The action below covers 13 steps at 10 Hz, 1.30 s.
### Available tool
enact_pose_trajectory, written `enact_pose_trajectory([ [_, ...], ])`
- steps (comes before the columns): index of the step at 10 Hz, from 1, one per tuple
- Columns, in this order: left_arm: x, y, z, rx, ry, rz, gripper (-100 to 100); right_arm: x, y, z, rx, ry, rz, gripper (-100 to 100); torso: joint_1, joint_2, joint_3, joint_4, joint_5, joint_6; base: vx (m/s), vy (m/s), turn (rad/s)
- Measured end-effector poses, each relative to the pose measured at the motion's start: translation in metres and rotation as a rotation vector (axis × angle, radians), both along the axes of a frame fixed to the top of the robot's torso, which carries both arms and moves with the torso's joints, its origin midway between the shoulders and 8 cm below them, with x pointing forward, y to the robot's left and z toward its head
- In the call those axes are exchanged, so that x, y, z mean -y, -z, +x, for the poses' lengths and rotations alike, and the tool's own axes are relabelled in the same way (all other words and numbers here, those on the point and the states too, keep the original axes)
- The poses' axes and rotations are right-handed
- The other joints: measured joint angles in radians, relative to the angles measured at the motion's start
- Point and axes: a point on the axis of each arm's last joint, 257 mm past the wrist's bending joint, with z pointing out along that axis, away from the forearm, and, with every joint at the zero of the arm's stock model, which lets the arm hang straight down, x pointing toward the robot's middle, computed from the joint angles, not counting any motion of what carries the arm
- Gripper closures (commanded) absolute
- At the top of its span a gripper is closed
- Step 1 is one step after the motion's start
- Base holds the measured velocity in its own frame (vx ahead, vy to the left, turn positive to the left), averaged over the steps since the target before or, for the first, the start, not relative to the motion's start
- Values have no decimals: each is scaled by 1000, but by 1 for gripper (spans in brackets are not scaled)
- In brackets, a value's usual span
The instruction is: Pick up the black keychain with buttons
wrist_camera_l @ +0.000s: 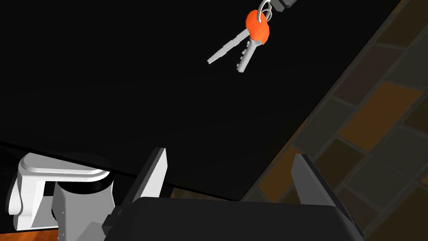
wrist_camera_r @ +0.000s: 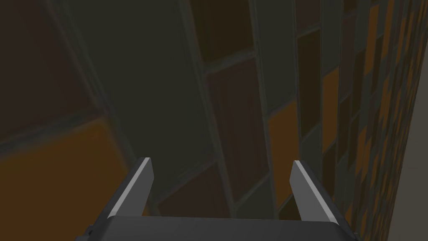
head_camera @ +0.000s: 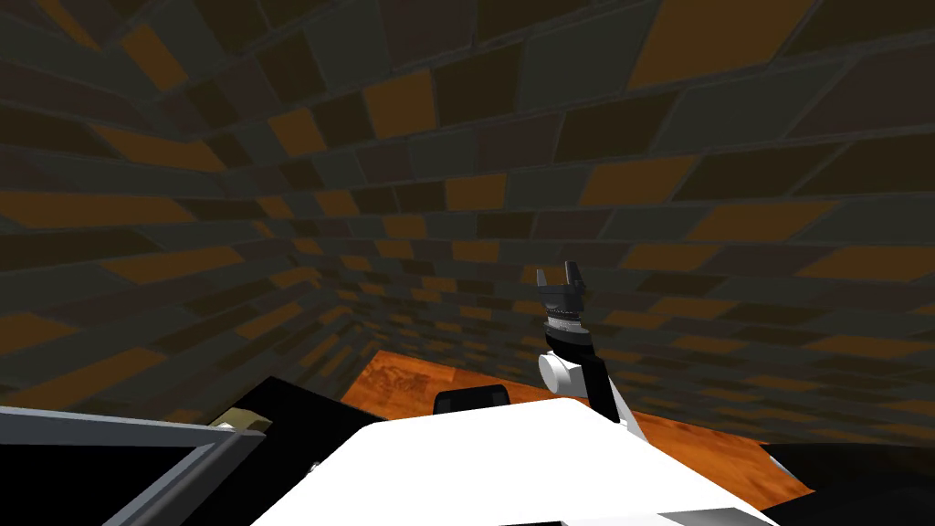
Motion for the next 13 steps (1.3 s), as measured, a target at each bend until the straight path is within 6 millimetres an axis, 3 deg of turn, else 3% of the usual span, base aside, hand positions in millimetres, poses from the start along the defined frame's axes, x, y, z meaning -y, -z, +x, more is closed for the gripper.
enact_pose_trajectory([
  [6, -22, 14, -57, -174, 149, 110, -100, 0, 0, 0, 0, 0, 0, 0, 1, -1, 0, 0, 0, 1, 20, 27, -134],
  [13, -44, 18, -101, -331, 324, 199, -100, 0, 0, 0, 0, 0, 0, 0, 0, 0, 0, 0, 0, 0, 11, 22, -96],
])
